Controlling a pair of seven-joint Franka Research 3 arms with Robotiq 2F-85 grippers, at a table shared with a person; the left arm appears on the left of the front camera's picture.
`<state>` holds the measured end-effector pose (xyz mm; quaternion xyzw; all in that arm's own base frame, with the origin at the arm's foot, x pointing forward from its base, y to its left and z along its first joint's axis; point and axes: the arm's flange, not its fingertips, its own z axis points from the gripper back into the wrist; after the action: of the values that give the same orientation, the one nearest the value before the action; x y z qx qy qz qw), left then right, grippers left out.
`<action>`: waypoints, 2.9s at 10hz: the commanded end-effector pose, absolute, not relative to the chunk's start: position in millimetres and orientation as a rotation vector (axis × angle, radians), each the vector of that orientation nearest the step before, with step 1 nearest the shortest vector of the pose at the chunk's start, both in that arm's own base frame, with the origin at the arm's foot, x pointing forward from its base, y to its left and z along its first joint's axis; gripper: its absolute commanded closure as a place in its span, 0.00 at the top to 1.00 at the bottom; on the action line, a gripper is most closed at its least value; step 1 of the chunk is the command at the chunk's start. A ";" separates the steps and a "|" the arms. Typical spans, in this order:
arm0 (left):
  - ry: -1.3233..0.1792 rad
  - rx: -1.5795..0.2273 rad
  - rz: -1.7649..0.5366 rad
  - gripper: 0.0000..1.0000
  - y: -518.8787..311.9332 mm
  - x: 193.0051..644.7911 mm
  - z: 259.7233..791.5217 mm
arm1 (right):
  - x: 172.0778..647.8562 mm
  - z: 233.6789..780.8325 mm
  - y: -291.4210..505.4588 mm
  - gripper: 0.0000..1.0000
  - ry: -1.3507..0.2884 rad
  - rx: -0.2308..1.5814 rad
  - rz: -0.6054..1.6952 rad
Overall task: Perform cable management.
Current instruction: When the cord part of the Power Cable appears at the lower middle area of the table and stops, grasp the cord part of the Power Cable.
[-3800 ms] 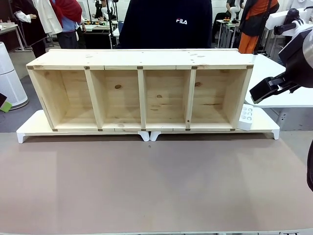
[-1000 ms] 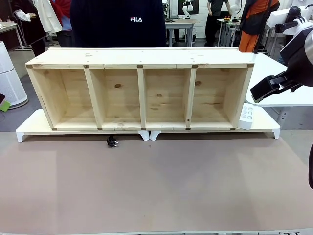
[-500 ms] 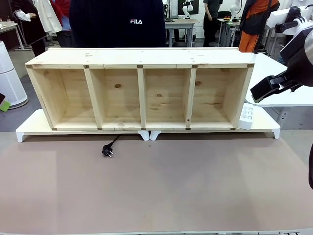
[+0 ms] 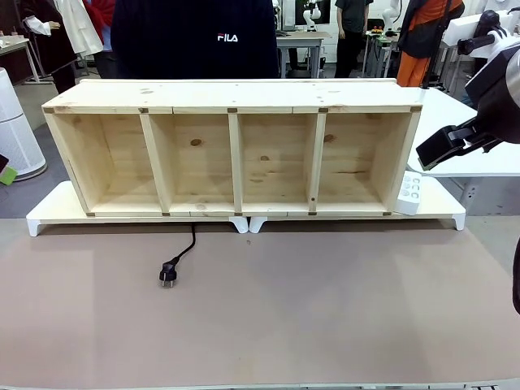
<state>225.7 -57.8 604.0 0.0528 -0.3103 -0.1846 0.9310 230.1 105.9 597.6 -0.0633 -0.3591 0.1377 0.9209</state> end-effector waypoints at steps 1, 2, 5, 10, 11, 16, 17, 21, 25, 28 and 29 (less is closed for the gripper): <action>-0.637 0.108 -0.378 1.00 -57.7 225.0 604.3 | 230.8 596.8 106.0 1.00 -0.735 -0.129 0.283; -0.637 0.108 -0.378 1.00 -57.7 225.0 604.3 | 230.8 596.8 106.0 1.00 -0.735 -0.129 0.283; -0.637 0.108 -0.378 1.00 -57.7 225.0 604.3 | 230.8 596.8 106.0 1.00 -0.735 -0.129 0.283; -0.637 0.108 -0.378 1.00 -57.7 225.0 604.3 | 230.8 596.8 106.0 1.00 -0.735 -0.129 0.283; -0.637 0.108 -0.378 1.00 -57.7 225.0 604.3 | 230.8 596.8 106.0 1.00 -0.735 -0.129 0.283; -0.637 0.108 -0.378 1.00 -57.7 225.0 604.3 | 230.8 596.8 106.0 1.00 -0.735 -0.129 0.283; -0.637 0.108 -0.378 1.00 -57.7 225.0 604.3 | 230.8 596.8 106.0 1.00 -0.735 -0.129 0.283; -0.637 0.108 -0.378 1.00 -57.7 225.0 604.3 | 241.2 604.3 123.7 1.00 -0.732 -0.117 0.301; -0.637 0.108 -0.378 1.00 -57.7 225.0 604.3 | 302.1 621.4 207.1 1.00 -0.662 -0.106 0.437; -0.637 0.108 -0.378 1.00 -57.7 225.0 604.3 | 347.5 618.5 282.4 1.00 -0.587 -0.080 0.560; -0.637 0.108 -0.378 1.00 -57.7 225.0 604.3 | 357.2 616.4 308.7 1.00 -0.573 -0.057 0.572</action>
<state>225.3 -58.4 604.3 0.0544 -0.3108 -0.1846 0.9308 345.3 288.2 610.6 -0.0287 -0.2863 0.2766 0.9169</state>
